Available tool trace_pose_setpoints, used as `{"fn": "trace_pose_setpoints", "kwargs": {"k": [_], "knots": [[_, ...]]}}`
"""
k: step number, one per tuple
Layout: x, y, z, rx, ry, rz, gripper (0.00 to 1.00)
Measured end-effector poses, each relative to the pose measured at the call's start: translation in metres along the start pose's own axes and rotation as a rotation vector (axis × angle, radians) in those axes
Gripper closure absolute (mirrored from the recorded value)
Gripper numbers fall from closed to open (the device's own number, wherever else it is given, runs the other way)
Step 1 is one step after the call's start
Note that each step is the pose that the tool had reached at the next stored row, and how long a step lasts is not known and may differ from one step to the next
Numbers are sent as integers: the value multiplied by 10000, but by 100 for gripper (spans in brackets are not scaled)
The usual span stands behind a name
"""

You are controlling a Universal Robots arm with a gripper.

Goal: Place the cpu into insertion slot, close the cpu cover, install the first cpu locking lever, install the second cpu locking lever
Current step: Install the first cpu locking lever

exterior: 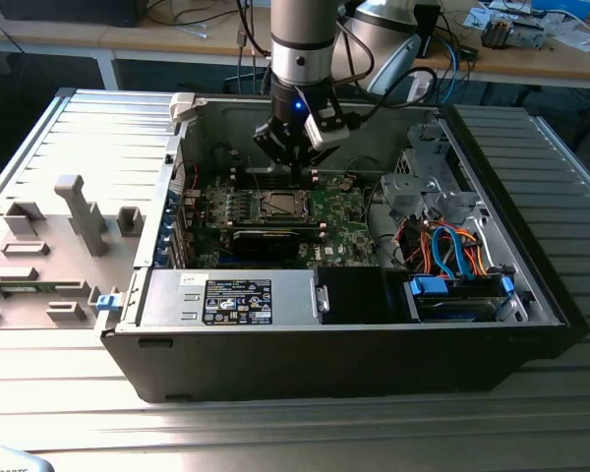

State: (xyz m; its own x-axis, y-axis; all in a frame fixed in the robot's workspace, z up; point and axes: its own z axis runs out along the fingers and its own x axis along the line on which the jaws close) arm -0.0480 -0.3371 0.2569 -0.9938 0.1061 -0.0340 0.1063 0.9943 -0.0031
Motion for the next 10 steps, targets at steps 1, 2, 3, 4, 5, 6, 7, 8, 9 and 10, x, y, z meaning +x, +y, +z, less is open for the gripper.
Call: {"fn": "trace_pose_setpoints", "kwargs": {"k": [1,2,3,4,5,6,7,8,9,10], "knots": [[0,0,-5,0,0,0,89],[0,0,-8,-1,0,0,89],[0,0,-8,-2,-1,1,89],[0,0,-9,-2,-1,0,89],[0,0,-10,-1,0,0,89],[0,0,-10,-1,0,-1,89],[2,0,-10,0,0,-1,89],[8,-1,-11,1,1,0,89],[14,-1,-11,1,0,-1,89],[22,-2,-11,0,0,0,89]]}}
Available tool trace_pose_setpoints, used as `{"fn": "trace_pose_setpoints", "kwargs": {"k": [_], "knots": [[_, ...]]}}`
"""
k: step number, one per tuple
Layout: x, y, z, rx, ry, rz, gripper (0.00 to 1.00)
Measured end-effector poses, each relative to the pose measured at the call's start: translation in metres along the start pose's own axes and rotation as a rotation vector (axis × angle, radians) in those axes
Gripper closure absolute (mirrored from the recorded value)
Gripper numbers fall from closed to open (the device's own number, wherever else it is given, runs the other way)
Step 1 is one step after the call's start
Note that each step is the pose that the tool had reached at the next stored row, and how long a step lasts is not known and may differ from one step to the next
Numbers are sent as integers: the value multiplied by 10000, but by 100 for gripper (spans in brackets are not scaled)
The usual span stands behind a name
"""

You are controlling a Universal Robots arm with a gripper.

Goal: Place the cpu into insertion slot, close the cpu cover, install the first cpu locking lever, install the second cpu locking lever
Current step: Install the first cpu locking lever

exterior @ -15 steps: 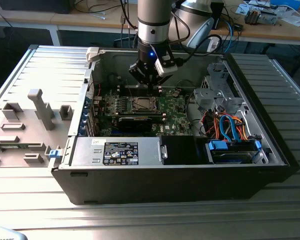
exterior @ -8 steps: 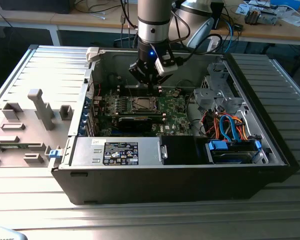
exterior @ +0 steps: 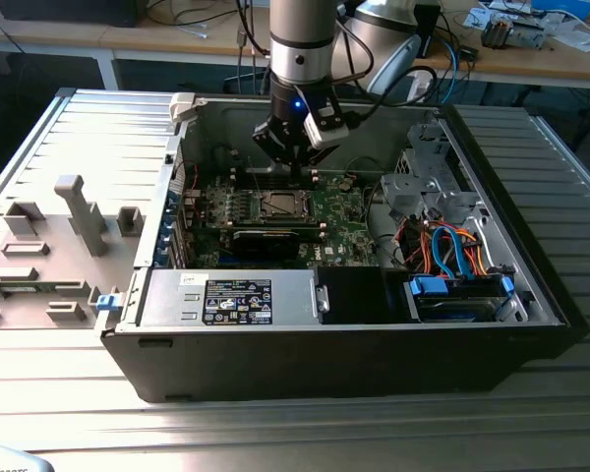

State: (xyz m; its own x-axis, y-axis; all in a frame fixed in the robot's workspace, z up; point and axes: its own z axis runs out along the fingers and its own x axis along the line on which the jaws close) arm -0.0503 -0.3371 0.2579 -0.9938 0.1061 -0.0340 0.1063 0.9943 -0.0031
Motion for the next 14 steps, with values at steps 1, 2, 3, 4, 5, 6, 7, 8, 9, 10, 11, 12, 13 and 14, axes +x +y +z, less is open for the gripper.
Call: {"fn": "trace_pose_setpoints", "kwargs": {"k": [1,2,3,4,5,6,7,8,9,10,11,12,13,14], "knots": [[7,-1,0,0,0,0,89],[16,-2,0,0,0,0,89],[23,-2,0,-1,-1,1,89],[34,-4,-1,0,-1,1,89],[42,-5,-1,-1,0,0,89],[55,-6,-2,-1,0,0,89],[67,-7,-2,-1,0,1,89],[74,-8,-2,0,0,1,89],[83,-9,-3,-1,0,0,89],[95,-10,-3,0,0,1,89],[103,-11,-3,-1,0,0,89],[109,-12,-3,-1,-1,0,89],[116,-13,-4,-1,0,0,89],[128,-14,-4,0,0,0,89]]}}
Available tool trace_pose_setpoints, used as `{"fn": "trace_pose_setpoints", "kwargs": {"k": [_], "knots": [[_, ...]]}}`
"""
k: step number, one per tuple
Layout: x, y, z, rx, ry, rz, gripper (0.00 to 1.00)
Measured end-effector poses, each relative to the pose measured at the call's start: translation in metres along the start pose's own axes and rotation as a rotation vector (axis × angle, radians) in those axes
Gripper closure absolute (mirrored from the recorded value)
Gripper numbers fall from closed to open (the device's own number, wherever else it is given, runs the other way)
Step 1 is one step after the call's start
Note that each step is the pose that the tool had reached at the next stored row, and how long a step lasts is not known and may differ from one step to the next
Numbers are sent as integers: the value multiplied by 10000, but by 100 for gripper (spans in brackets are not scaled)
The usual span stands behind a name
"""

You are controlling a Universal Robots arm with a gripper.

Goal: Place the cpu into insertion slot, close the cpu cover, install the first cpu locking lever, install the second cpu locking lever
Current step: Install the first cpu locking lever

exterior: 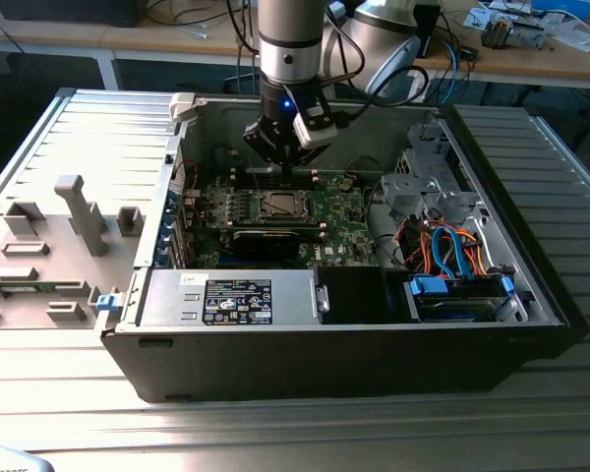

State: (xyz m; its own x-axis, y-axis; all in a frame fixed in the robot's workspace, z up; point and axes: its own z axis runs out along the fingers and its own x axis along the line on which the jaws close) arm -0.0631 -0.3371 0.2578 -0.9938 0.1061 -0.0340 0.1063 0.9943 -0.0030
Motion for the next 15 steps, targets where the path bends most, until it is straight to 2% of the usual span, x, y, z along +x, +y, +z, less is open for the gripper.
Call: {"fn": "trace_pose_setpoints", "kwargs": {"k": [15], "knots": [[96,-10,-3,0,1,0,89]]}}
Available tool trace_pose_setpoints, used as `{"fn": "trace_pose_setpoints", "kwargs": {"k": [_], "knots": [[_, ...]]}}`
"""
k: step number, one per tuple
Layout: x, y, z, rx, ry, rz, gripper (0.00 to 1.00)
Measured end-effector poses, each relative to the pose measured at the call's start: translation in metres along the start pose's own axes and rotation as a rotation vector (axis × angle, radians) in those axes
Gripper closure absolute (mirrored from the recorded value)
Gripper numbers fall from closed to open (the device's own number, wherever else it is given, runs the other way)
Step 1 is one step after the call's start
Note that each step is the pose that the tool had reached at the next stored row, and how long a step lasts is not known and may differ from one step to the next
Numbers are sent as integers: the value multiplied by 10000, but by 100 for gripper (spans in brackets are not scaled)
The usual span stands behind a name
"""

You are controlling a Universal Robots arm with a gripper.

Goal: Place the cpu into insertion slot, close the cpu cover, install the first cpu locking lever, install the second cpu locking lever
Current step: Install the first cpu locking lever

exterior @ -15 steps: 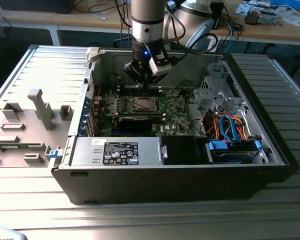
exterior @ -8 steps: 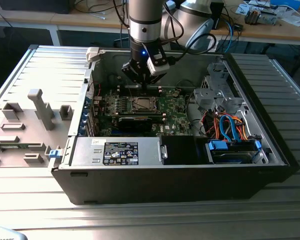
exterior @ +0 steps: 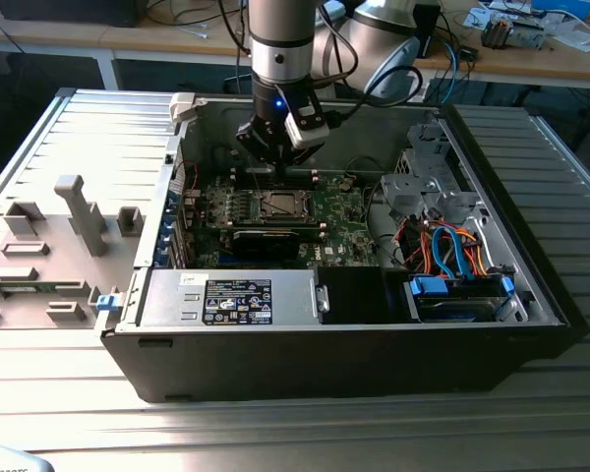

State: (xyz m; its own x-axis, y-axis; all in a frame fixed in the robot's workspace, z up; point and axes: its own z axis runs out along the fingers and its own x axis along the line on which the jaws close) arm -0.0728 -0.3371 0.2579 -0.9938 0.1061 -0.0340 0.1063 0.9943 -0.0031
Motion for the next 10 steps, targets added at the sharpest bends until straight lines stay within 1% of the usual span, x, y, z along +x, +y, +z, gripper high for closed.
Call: {"fn": "trace_pose_setpoints", "kwargs": {"k": [4,7,8,10], "knots": [[19,-2,-1,0,0,0,89],[64,-7,-2,0,-1,0,89],[98,-10,-3,0,-1,1,89],[138,-10,-4,-1,-1,0,89]]}}
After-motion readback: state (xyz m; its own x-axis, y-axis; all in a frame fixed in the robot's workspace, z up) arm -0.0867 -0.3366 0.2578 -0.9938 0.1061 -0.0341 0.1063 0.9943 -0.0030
